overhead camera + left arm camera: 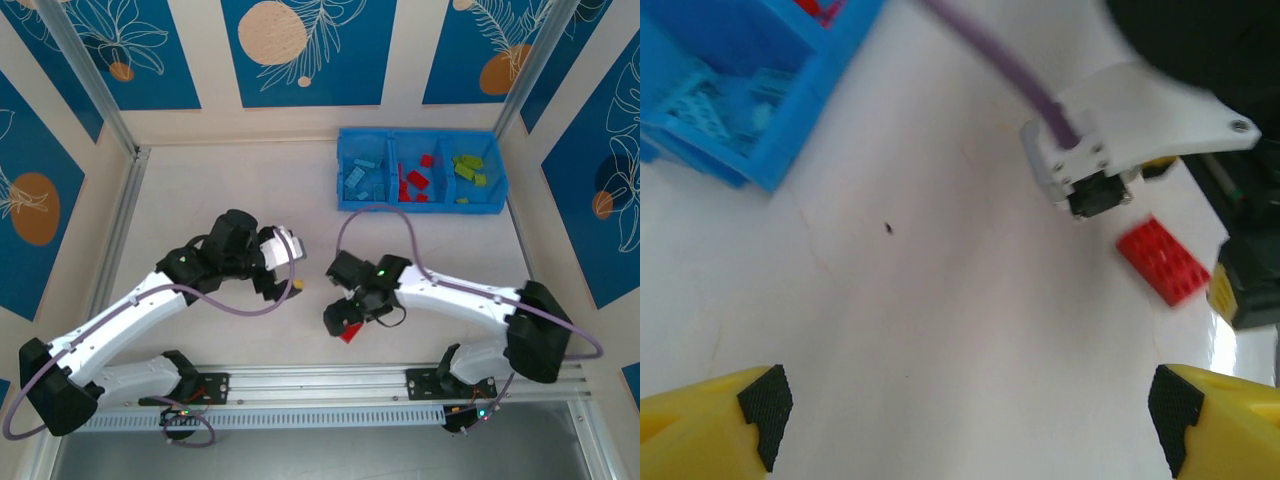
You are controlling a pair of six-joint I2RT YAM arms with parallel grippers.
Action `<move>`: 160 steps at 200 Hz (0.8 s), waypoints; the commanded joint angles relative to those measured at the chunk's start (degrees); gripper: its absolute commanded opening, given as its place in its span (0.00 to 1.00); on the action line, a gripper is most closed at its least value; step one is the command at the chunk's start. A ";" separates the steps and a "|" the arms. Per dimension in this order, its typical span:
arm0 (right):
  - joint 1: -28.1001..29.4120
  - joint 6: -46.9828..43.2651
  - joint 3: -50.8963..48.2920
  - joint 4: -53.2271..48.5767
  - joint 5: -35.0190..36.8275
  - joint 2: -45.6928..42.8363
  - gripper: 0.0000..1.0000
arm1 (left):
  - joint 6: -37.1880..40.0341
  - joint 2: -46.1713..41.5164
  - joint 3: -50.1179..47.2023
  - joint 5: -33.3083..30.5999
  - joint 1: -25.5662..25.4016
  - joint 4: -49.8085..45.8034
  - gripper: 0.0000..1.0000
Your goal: Sort the legos into containers by color
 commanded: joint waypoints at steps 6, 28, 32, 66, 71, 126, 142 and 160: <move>2.60 -3.19 0.83 -0.21 4.43 6.53 0.97 | 9.92 -1.52 0.50 2.91 0.03 -11.04 0.94; 3.99 -5.26 1.26 2.04 6.06 11.25 0.97 | 11.99 -3.30 -1.52 3.09 -0.02 -10.60 0.95; 4.17 -5.35 1.37 2.29 6.14 12.32 0.97 | 12.29 -3.59 -1.91 3.18 -0.08 -10.40 0.95; 5.44 -4.97 3.45 2.90 7.29 18.07 0.92 | 13.22 -4.63 -3.12 4.21 -0.05 -9.79 0.97; 5.60 -4.91 3.58 3.07 7.28 18.38 0.90 | 13.04 -4.50 -3.21 4.34 -0.04 -9.61 0.97; 5.48 -1.80 2.85 1.87 7.25 17.47 0.54 | 11.18 -3.09 -3.95 4.79 -0.10 -6.48 0.99; 4.79 0.26 2.47 1.61 7.68 14.96 0.48 | 10.36 -2.61 -4.04 5.00 -0.07 -5.10 0.99; 2.81 1.78 2.43 1.88 7.99 10.38 0.46 | 8.23 -2.25 -4.12 5.71 -0.07 -1.83 1.00</move>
